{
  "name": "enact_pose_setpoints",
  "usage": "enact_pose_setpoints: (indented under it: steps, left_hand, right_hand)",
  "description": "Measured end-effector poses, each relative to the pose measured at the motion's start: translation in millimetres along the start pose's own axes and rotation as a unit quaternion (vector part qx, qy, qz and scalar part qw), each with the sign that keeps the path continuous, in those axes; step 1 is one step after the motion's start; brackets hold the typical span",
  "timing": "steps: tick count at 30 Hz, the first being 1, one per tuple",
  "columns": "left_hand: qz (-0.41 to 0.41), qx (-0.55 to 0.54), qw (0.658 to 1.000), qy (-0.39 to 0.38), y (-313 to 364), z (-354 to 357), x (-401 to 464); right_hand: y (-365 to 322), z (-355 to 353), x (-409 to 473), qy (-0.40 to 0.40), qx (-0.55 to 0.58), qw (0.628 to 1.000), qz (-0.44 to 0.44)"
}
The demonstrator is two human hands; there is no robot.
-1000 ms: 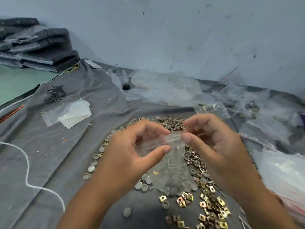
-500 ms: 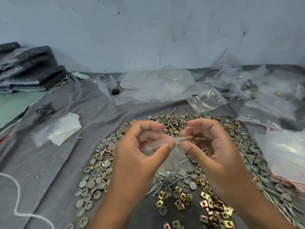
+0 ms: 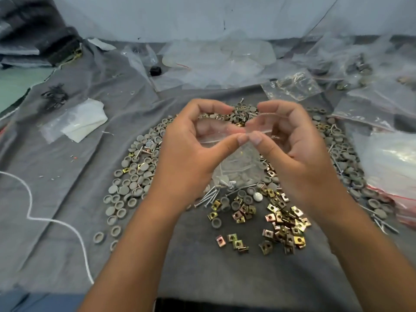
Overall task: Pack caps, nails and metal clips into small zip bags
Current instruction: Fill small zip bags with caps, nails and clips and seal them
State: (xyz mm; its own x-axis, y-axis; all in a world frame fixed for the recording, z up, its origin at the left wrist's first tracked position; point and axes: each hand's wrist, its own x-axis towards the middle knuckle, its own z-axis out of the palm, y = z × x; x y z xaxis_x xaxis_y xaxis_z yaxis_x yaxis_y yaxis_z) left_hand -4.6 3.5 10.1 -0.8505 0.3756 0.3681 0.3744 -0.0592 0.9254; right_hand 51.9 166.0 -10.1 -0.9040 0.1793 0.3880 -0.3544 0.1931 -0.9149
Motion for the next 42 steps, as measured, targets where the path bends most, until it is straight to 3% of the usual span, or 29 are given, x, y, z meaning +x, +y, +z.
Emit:
enact_pose_setpoints:
  steps: [15, 24, 42]
  left_hand:
    - [-0.04, -0.03, 0.998, 0.035, -11, -13, 7]
    - [-0.014, -0.014, 1.0, 0.01, -12, -11, 6]
    - [0.017, 0.063, 0.998, -0.02, -12, -2, 1]
  right_hand:
    - [7, -16, 5, 0.07, -0.03, 0.997, 0.0]
    - [4, -15, 4, 0.038, -0.048, 0.998, -0.003]
    - [5, -9, 0, 0.061, -0.051, 0.997, -0.024]
